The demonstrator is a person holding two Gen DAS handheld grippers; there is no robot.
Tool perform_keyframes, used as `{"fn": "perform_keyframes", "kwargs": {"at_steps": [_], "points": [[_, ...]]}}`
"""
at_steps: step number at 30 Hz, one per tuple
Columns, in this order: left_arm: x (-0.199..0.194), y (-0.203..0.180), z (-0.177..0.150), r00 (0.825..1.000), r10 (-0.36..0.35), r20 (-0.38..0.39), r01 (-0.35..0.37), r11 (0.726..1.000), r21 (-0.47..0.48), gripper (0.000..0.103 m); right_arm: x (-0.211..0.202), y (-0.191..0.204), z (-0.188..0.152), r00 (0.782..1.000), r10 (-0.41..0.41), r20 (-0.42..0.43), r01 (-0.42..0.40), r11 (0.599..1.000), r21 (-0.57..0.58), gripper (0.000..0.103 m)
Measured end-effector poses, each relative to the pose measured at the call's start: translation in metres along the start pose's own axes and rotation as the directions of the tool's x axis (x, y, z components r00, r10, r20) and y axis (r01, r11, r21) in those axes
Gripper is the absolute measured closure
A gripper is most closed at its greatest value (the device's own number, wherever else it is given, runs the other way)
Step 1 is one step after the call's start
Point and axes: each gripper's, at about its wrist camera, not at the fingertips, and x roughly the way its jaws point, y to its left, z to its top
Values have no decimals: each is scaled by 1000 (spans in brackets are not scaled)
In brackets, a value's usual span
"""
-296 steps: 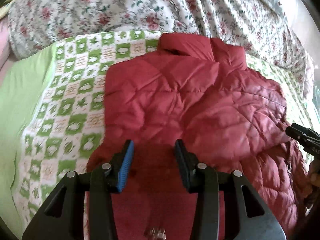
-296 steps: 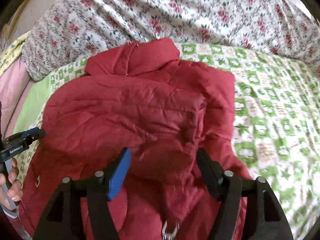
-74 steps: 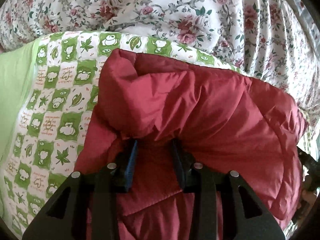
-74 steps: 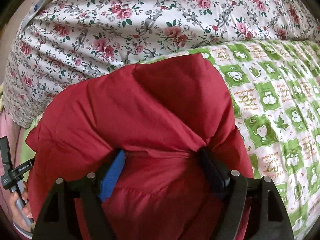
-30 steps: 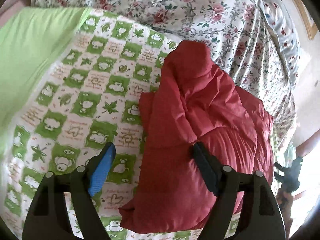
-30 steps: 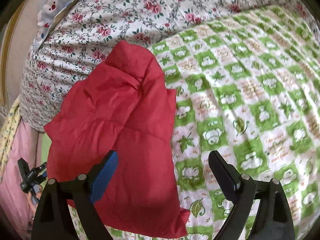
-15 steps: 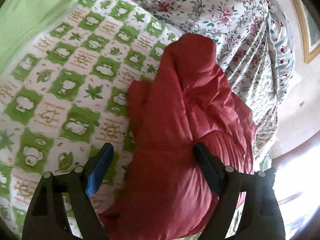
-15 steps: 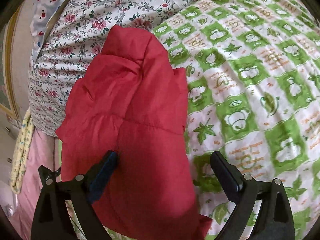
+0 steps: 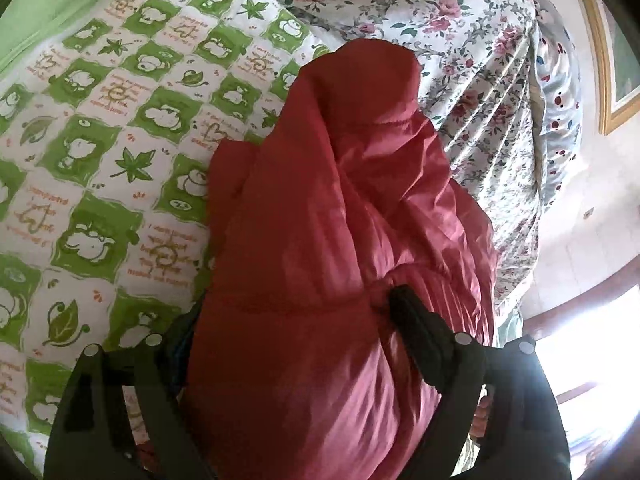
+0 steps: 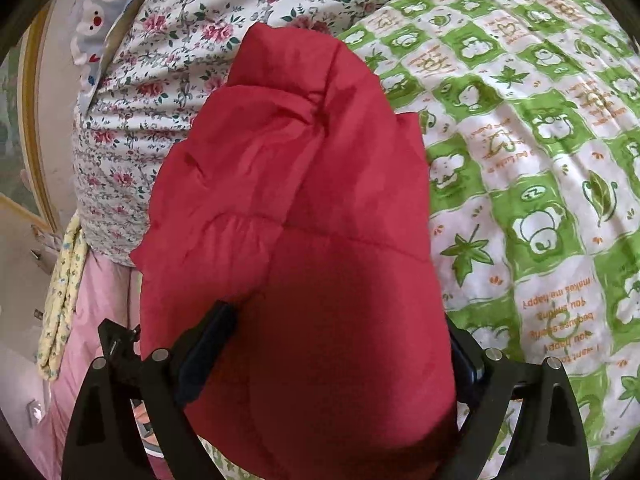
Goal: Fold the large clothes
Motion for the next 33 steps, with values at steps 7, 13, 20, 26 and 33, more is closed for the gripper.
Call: {"fn": "perform_keyframes", "kwargs": {"at_steps": [7,13,20,26,33], "points": [[3,-5,1,1000,-1,10,1,1000,16,25,3,1,2,1000,5,-3,-5,1000,-14,9],[2,-9,1,1000,7,18,-8,999,45,40,6,5,5,1000,14,1,-14,1000,-20,24],[-15,-25,-5,999,15,52,-18,998,62,57,-15,26,-1,1000,11,20,-8,995,-101,69],[-54,-50,-29,996,6,92,-18,992,122,61,-44,40,-21,998,51,23,-47,990,-130,73],[-100,-51,-75,995,-1,102,-11,992,123,62,-81,49,-71,996,92,-2,-92,986,-141,73]]}}
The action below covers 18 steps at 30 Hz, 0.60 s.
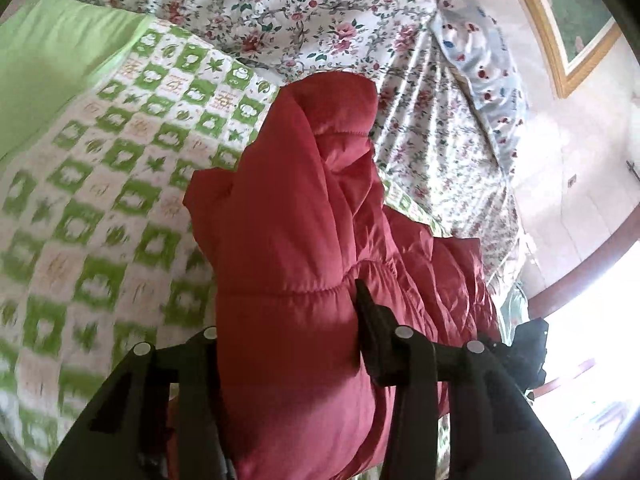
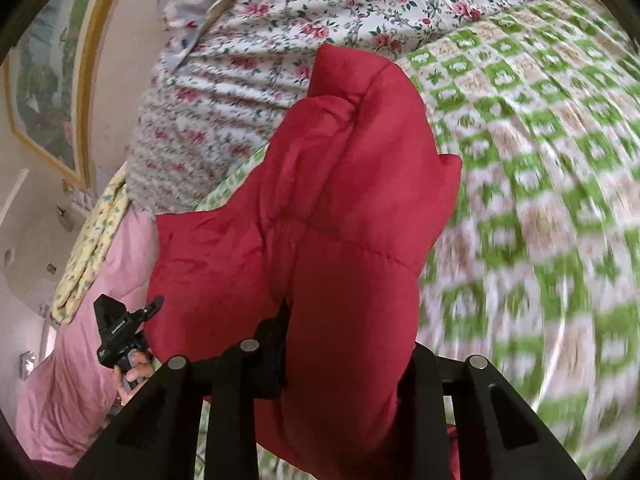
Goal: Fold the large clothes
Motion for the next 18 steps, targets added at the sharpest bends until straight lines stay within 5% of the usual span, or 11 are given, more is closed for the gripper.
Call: {"fn": "perform_keyframes", "kwargs": {"at_steps": [10,18], "points": [[-52,8,-73,1000,-3,-6,3,1000,-12,62,-40,8,-70,999,34,-19,-34,999,24,73],[-38,34,-92,997,61,-53,-62,998,-27,62,-36,-17,-88,999,34,-30,-31,995,94,64]]}}
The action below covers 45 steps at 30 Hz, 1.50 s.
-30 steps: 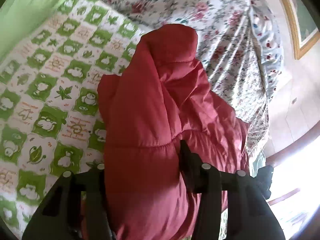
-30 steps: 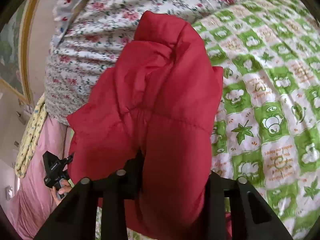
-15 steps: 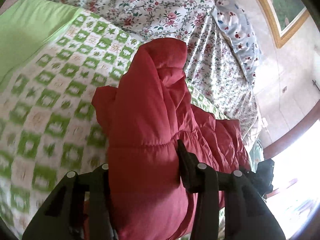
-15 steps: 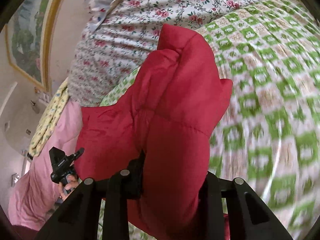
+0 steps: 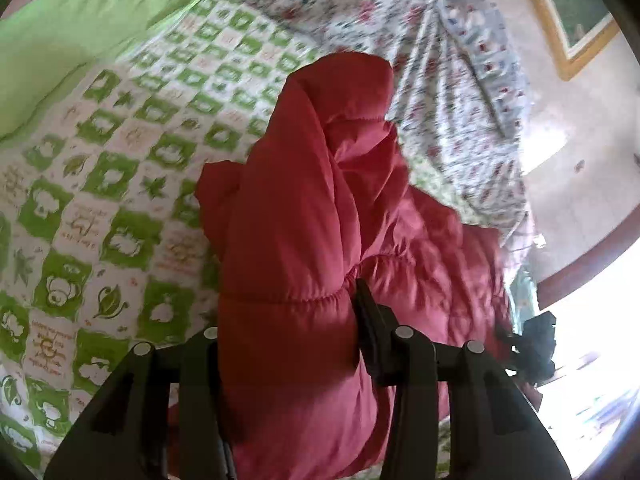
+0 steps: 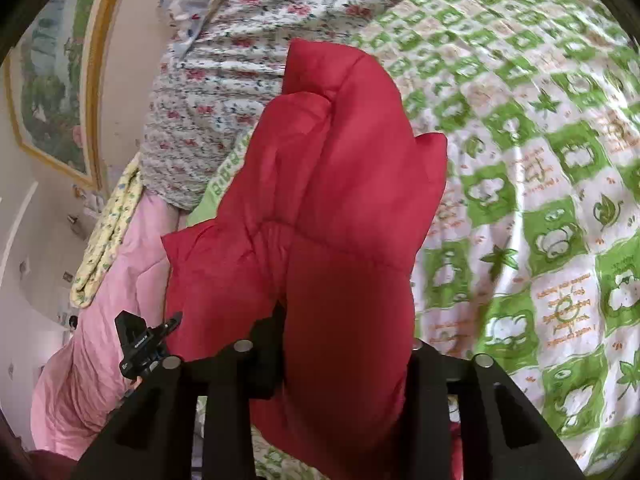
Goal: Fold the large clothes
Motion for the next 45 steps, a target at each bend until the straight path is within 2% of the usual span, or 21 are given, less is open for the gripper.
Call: {"fn": "perform_keyframes", "kwargs": {"at_steps": [4,13,17,24,28,31,35,38,41,45], "points": [[11,8,-2,1000,22,4,-22,1000,1,60,6,-12,0,1000,-3,4,3,1000,27,58],[23,4,-1,993,117,35,-119,991,67,46,13,-25,-4,1000,-25,18,24,998,50,49],[16,-3,-2,984,171,49,-174,981,80,35,7,-15,-7,994,-101,30,101,995,15,38],[-12,-22,-5,949,292,120,-306,944,125,29,-11,12,-8,965,-243,94,248,968,-43,29],[-29,-31,-5,927,334,172,-359,923,140,29,-27,23,-10,941,-301,156,314,947,-65,28],[-39,-38,-6,921,335,197,-366,919,148,29,-37,32,-11,923,-327,202,349,934,-81,28],[-44,-51,-11,921,328,210,-366,913,181,29,-50,53,-17,888,-366,279,412,902,-128,28],[-43,-66,-18,930,307,202,-347,914,209,29,-54,73,-25,867,-375,327,445,878,-174,28],[-39,-80,-26,937,293,193,-335,910,245,29,-48,93,-30,859,-376,347,465,856,-224,28],[-33,-99,-36,942,281,183,-325,899,295,29,-33,113,-40,864,-374,338,475,827,-301,28]]}}
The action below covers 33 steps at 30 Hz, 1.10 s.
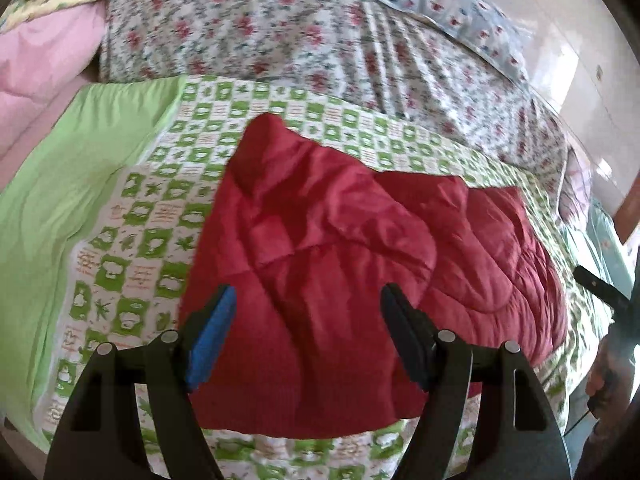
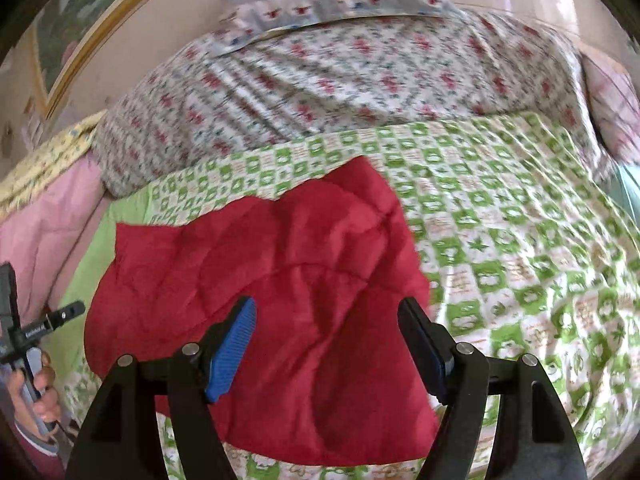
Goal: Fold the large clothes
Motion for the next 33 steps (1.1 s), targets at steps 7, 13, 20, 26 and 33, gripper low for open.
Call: {"fn": "perform_keyframes", "kwargs": {"at_steps": [7,13,20,26,33], "points": [[4,-27,-8,999,-27,-20,28,998,65,29,15,33,-9,999,17,-41,-20,997,-78,27],[17,-44,-13,999,-11,-45,16,994,104,29,36,56,-16,996,11,-94,-24,989,-144,27],[52,-53,-12,996,57,-76,-46,989,138,29,70,68,-17,986,-69,-149,40,981,-191,21],[73,-47,0,992,101,-73,-92,988,126,28,94,62,-8,980,-130,-148,102,977,-186,14],[96,-36,23,988,118,-96,-111,991,76,28,116,47,13,976,-157,-149,135,979,-153,14]]}}
